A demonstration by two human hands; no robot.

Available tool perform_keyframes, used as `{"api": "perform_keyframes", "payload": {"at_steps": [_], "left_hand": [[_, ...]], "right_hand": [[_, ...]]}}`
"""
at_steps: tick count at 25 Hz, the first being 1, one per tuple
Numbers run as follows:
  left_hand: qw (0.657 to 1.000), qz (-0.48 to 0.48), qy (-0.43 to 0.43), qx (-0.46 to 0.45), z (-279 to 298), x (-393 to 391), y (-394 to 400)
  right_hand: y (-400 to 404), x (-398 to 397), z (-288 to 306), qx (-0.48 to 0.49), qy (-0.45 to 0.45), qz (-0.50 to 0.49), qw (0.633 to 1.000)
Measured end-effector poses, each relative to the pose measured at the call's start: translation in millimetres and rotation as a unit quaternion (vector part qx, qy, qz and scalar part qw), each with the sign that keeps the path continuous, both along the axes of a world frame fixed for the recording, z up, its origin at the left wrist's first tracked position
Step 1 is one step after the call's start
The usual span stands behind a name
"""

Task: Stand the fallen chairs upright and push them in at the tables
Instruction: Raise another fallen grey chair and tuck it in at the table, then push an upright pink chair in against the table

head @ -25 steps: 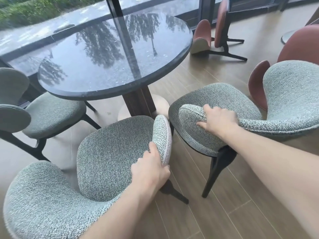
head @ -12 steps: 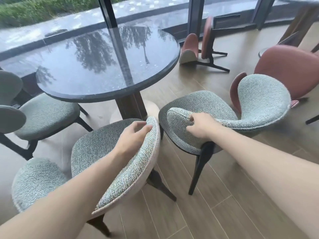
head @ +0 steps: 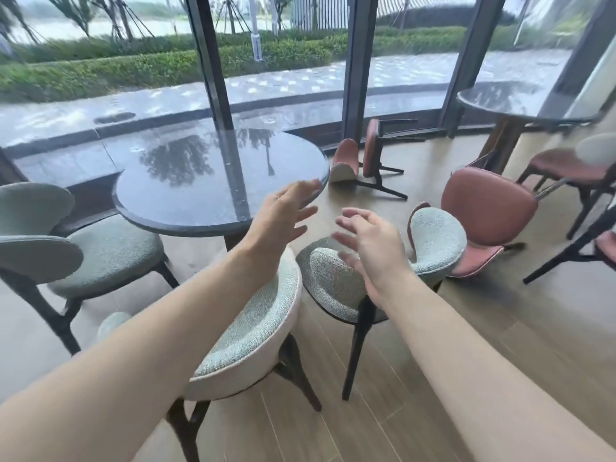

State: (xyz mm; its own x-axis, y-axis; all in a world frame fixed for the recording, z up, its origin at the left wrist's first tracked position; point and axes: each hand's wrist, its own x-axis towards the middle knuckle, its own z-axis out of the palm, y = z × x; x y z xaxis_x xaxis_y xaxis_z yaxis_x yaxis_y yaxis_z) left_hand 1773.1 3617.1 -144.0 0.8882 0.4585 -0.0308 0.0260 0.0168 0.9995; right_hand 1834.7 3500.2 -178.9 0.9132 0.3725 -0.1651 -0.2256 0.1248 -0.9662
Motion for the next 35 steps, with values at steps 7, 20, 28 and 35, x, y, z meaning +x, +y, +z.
{"api": "perform_keyframes", "payload": {"at_steps": [7,20,28,35], "left_hand": [[0.999,0.014,-0.043,0.010,44,-144,-70],[0.997,-0.070,-0.023,-0.004,68,-241,-174],[0.984,-0.167,-0.002,-0.066,51,-98,-313],[0.973,-0.209,-0.034,-0.092,45,49,-420]], "right_hand": [[-83,-136,71,0.011,-0.083,0.006,0.996],[-218,-229,90,-0.016,-0.065,-0.002,0.998],[-359,-141,70,-0.031,-0.038,-0.072,0.996],[-475,-22,77,-0.037,-0.059,-0.119,0.990]]}}
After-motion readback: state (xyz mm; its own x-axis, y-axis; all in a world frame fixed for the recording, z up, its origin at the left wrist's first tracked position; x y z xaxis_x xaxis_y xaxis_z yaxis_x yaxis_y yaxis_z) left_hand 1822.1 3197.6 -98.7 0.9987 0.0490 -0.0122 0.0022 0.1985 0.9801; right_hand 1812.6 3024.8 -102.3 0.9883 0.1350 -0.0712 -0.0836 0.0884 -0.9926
